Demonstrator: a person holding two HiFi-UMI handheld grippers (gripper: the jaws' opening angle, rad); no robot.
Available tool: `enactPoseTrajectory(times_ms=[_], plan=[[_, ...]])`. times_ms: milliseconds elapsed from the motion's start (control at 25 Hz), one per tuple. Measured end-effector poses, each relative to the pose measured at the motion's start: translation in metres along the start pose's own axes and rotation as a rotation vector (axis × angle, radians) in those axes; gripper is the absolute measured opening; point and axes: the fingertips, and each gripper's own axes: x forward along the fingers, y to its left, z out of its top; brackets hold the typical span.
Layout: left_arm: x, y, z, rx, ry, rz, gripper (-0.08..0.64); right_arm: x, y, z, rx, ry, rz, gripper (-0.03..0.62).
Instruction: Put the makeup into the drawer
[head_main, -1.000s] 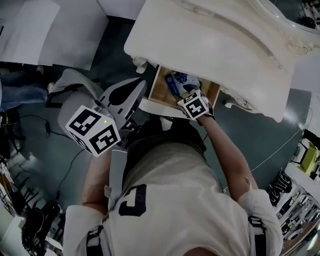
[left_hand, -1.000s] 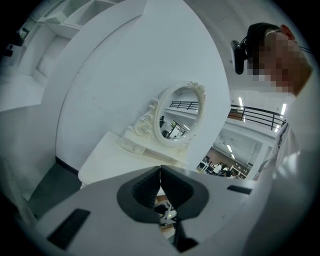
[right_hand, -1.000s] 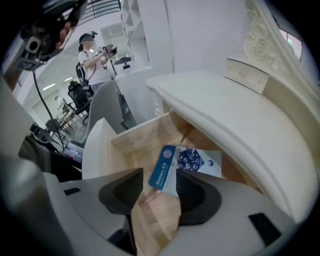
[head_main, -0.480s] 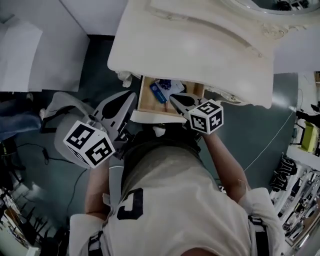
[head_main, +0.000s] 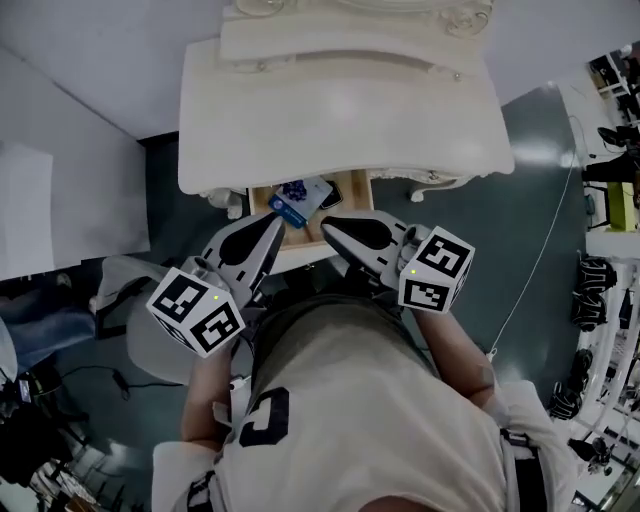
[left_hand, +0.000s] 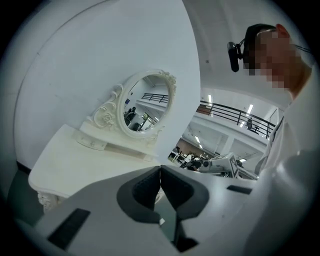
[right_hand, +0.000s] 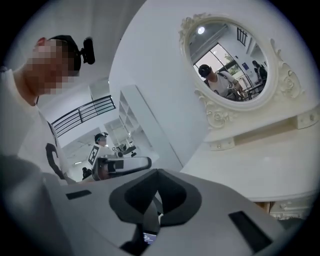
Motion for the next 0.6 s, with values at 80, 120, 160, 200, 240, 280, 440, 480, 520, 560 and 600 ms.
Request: enactPoseTrajectory(times_ms=[80, 120, 160, 200, 240, 280, 440, 480, 520, 560, 600], plan=[[0.004, -0.007, -0.001, 0.004, 0.004, -0.004, 0.058, -0.009, 0.007, 0.010, -0.018, -0.034, 0.012, 0.029], [0.007, -0.012, -0.002, 0.009, 0.010, -0.006, 0.058, -0.014, 0.011, 0.013, -0.033, -0.044, 0.015, 0.028], [0.011, -0.017, -0.003, 0.015, 0.016, -0.009, 0.058, -0.020, 0.014, 0.014, -0.049, -0.051, 0.018, 0.028], [0.014, -0.022, -0.005, 0.022, 0.022, -0.012, 0.058, -0.026, 0.017, 0.015, -0.061, -0.057, 0.020, 0.028], [0.019, -0.029, -0.007, 0.030, 0.028, -0.014, 0.058, -0.033, 0.019, 0.016, -0.069, -0.064, 0.024, 0.028], [0.023, -0.036, -0.009, 0.037, 0.033, -0.016, 0.058, -0.041, 0.021, 0.015, -0.071, -0.074, 0.028, 0.028], [0.045, -0.070, -0.019, 0.072, 0.049, -0.037, 0.058, -0.079, 0.026, 0.009, -0.056, -0.112, 0.035, 0.028], [0.050, -0.079, -0.022, 0.080, 0.051, -0.042, 0.058, -0.089, 0.027, 0.007, -0.059, -0.117, 0.034, 0.028], [0.055, -0.088, -0.026, 0.087, 0.054, -0.044, 0.058, -0.100, 0.027, 0.005, -0.068, -0.120, 0.032, 0.028], [0.060, -0.097, -0.030, 0.092, 0.056, -0.045, 0.058, -0.110, 0.028, 0.003, -0.078, -0.123, 0.030, 0.028], [0.065, -0.105, -0.034, 0.096, 0.058, -0.045, 0.058, -0.121, 0.028, 0.002, -0.087, -0.127, 0.029, 0.028]])
